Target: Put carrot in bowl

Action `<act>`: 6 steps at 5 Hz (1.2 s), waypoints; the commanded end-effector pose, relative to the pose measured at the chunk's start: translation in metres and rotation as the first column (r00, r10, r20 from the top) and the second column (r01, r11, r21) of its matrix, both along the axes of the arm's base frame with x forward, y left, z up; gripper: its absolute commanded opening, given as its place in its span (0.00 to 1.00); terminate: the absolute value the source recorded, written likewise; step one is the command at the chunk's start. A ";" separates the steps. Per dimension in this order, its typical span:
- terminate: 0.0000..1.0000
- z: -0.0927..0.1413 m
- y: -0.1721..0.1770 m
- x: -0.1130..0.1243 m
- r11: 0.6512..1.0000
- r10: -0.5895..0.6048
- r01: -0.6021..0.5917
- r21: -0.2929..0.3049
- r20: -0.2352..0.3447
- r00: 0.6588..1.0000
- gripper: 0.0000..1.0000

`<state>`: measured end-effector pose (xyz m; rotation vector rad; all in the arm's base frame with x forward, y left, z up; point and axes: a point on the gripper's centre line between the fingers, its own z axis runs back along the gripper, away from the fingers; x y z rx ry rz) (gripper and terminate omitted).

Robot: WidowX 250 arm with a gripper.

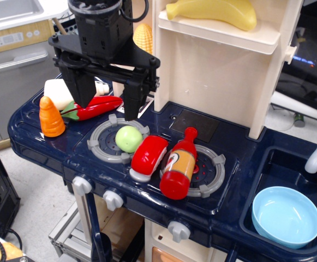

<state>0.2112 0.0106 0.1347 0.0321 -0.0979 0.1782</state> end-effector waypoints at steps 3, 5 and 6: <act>0.00 0.014 0.083 0.020 0.989 -0.083 0.082 0.122 0.000 0.997 1.00; 0.00 -0.017 0.132 0.036 0.978 -0.191 0.182 0.104 0.084 0.978 1.00; 0.00 -0.034 0.140 0.036 0.975 -0.212 0.204 0.084 0.103 0.972 1.00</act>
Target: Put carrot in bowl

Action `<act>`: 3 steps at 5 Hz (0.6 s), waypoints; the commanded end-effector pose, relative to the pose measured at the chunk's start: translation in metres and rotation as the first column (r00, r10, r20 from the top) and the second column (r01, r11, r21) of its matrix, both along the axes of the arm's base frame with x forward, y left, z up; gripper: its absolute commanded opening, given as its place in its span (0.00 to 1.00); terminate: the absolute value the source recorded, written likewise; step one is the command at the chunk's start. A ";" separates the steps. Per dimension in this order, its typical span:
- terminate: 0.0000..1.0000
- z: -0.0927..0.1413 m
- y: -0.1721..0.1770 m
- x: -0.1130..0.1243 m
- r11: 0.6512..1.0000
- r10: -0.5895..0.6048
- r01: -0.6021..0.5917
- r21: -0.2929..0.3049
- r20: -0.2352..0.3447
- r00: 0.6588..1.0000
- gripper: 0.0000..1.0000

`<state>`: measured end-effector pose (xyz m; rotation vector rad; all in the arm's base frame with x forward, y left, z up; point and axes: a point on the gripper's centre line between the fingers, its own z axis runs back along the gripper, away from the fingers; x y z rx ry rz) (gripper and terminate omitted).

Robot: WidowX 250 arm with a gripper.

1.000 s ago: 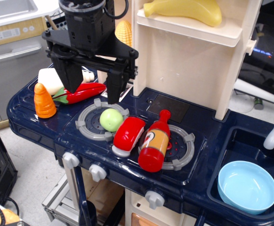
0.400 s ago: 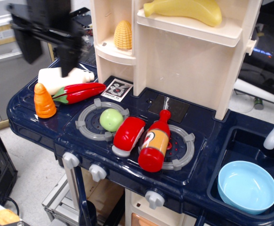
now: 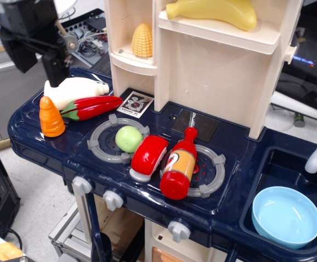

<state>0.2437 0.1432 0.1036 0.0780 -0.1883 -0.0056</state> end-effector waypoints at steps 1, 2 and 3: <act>0.00 -0.016 0.009 0.002 0.997 -0.042 0.043 -0.057 0.023 0.999 1.00; 0.00 -0.027 0.008 0.001 0.992 -0.049 0.051 -0.113 0.016 0.999 1.00; 0.00 -0.042 0.009 -0.003 0.989 -0.046 0.047 -0.142 0.015 0.999 1.00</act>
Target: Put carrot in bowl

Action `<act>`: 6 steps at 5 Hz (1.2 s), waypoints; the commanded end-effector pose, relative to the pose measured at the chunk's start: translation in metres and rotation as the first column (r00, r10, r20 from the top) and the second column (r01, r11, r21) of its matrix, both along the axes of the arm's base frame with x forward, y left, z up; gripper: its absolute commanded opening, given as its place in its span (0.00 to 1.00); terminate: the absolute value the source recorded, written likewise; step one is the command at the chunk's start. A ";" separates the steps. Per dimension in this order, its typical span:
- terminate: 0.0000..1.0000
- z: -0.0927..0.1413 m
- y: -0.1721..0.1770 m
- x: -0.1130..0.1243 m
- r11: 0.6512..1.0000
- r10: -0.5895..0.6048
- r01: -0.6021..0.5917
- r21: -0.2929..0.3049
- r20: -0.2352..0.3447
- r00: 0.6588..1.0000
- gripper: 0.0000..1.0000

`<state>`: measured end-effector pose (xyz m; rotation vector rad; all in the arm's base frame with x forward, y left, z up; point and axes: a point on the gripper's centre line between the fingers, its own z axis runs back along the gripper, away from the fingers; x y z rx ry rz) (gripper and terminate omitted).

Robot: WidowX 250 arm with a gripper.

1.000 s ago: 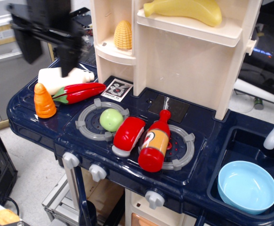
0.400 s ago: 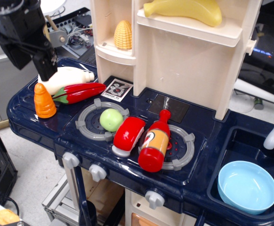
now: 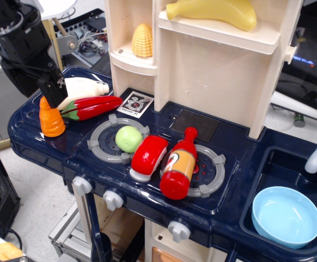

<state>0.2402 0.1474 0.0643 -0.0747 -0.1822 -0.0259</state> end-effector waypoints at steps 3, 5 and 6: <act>0.00 0.025 -0.024 -0.001 0.995 0.090 -0.090 0.051 0.007 0.996 0.00; 0.00 0.073 -0.117 -0.002 0.925 0.377 -0.379 -0.020 -0.061 0.924 0.00; 0.00 0.076 -0.164 0.000 0.853 0.500 -0.511 -0.102 -0.120 0.858 0.00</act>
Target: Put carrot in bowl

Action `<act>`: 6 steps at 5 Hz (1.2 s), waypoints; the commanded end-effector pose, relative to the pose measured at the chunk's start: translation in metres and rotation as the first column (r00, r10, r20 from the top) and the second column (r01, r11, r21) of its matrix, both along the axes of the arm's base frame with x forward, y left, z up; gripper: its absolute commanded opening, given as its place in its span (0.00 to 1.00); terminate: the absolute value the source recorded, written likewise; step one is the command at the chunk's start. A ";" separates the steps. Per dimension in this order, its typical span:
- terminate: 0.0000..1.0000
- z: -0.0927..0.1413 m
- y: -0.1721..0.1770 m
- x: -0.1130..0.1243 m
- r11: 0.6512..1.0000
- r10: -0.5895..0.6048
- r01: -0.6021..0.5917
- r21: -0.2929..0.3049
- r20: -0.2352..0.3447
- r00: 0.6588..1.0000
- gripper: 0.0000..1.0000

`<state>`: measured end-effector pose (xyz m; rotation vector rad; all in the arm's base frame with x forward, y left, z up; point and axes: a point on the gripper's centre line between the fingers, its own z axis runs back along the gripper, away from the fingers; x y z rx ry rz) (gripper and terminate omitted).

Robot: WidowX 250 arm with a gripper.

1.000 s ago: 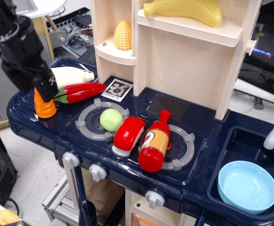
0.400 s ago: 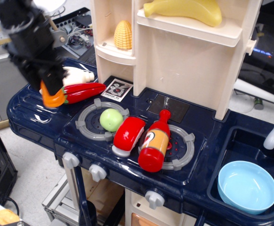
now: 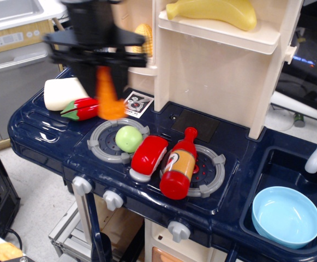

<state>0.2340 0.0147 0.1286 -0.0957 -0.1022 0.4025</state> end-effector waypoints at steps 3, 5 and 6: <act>0.00 0.003 -0.146 0.024 0.892 0.402 -0.393 -0.224 -0.003 0.916 0.00; 0.00 -0.015 -0.160 0.031 0.864 0.443 -0.414 -0.286 0.043 0.895 0.00; 0.00 -0.017 -0.168 0.034 0.844 0.478 -0.436 -0.311 0.069 0.876 0.00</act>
